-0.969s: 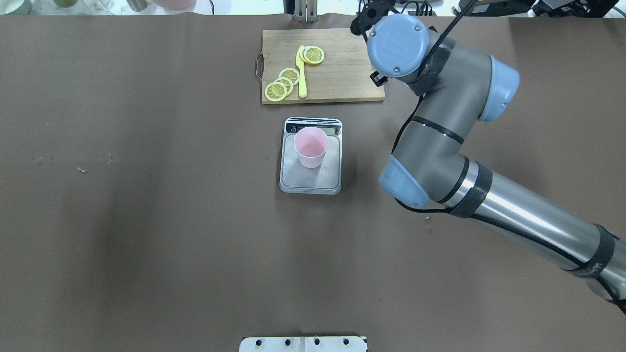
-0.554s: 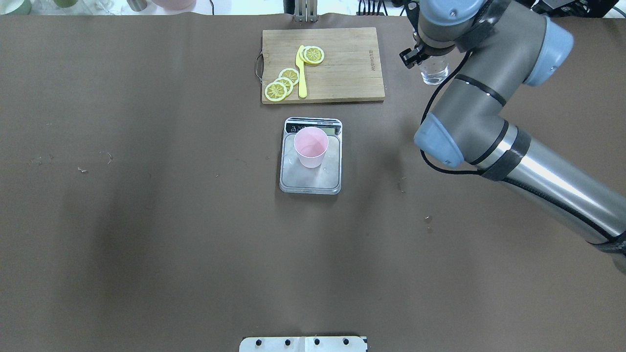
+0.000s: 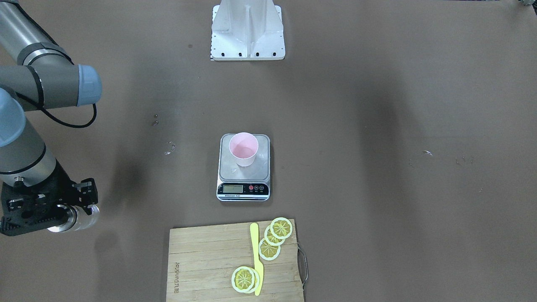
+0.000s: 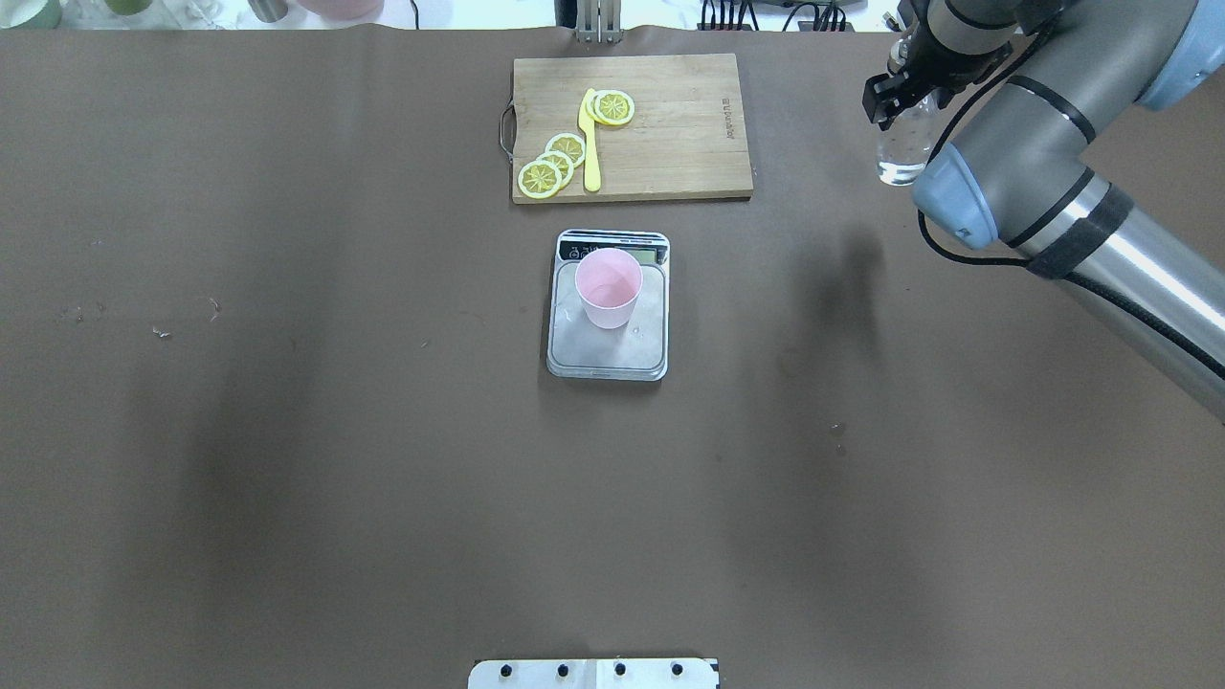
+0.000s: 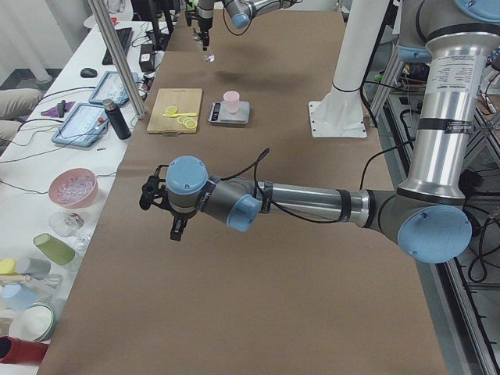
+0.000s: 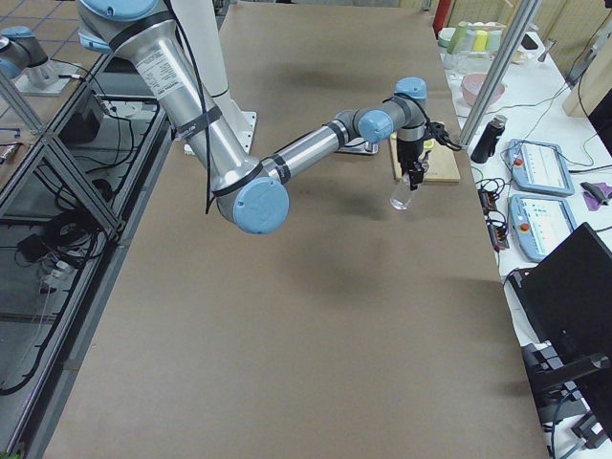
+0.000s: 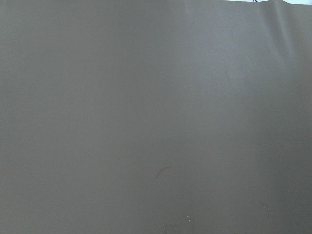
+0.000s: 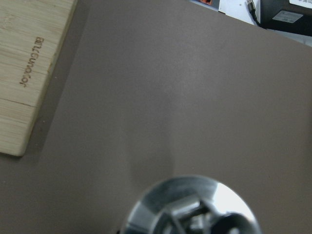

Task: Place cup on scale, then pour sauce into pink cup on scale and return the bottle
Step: 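Carry the bottle back to its spot beside the scale with the right gripper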

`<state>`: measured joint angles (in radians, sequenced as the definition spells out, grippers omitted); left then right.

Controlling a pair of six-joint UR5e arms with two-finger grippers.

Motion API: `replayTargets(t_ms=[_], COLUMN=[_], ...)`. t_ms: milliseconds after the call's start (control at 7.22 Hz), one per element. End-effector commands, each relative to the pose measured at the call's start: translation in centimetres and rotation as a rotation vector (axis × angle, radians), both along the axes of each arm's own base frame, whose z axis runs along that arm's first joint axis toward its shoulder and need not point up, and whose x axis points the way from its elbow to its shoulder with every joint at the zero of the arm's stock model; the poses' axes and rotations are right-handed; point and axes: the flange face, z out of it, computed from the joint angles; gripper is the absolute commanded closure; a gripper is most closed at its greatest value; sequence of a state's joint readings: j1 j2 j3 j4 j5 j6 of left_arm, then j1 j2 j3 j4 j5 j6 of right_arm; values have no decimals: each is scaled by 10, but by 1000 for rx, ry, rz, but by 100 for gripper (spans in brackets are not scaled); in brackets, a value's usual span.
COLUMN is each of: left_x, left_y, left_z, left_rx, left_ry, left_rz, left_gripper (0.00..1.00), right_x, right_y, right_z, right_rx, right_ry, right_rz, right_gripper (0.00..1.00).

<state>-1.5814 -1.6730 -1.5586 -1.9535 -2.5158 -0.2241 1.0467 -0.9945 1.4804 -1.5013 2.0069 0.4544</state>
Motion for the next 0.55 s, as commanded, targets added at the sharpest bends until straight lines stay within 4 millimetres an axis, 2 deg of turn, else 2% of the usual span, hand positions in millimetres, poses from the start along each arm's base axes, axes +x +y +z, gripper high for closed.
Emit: replayTargets(t_ms=[0,277,415], left_x=[-2,-3,-3], left_y=[0,3,3], left_z=[-7,-15,-15], left_rx=[14,26,26], left_ry=[0,1,0], left_rz=[-4,-8,-9], left_gripper=[3,3,3], right_x=[23,32,36], right_y=[9,29,35], right_z=[41,76,83], right_rx=[-8,36,54], right_ry=[-49,-77,-103], right_rz=[2,11,19], right_gripper=[100,100,100])
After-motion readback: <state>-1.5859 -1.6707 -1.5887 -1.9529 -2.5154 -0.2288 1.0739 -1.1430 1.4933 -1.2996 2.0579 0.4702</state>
